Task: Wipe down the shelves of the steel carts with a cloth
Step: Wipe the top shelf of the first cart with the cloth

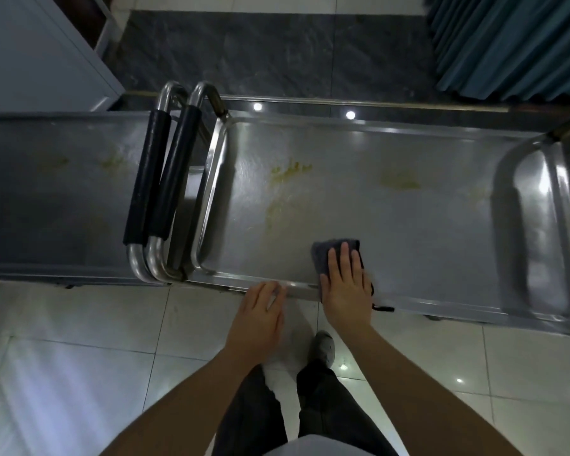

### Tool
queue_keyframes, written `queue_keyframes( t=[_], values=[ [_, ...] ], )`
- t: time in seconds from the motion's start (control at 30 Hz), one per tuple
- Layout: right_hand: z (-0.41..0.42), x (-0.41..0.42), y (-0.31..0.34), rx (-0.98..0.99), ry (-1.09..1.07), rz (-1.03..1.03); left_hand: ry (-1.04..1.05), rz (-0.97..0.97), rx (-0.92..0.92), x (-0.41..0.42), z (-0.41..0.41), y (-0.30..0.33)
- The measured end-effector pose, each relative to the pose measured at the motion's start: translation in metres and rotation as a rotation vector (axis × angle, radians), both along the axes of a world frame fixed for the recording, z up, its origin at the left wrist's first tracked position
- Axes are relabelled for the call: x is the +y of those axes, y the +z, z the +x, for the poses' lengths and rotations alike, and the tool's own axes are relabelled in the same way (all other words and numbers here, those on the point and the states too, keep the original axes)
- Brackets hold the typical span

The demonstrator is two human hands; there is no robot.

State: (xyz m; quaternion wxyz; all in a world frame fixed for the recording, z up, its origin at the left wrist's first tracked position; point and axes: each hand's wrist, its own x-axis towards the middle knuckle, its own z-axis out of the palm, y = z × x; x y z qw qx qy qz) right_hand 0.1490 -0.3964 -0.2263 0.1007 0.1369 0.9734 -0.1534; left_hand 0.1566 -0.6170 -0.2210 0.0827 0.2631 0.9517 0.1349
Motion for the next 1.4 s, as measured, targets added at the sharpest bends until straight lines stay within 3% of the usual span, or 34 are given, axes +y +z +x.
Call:
queue_keyframes(
  t=[0.3, 0.6, 0.73, 1.0, 1.2, 1.4],
  values=[
    [-0.022, -0.034, -0.004, -0.024, 0.005, 0.039, -0.004, -0.024, 0.029, -0.035, -0.017, -0.010],
    [-0.167, -0.002, 0.002, -0.014, -0.170, 0.024, -0.061, 0.028, 0.110, -0.042, -0.019, -0.019],
    [-0.201, -0.019, 0.000, -0.021, -0.145, 0.023, -0.077, 0.074, 0.106, -0.047, -0.027, -0.014],
    [-0.126, -0.060, 0.009, -0.078, -0.081, 0.015, -0.084, 0.105, 0.190, -0.072, -0.119, 0.053],
    [-0.038, -0.095, 0.005, -0.057, -0.057, 0.073, -0.061, -0.031, 0.276, -0.106, -0.196, 0.099],
    [-0.048, -0.129, 0.001, -0.064, -0.027, 0.057, 0.009, -0.046, 0.228, -0.128, -0.223, 0.092]
  ],
)
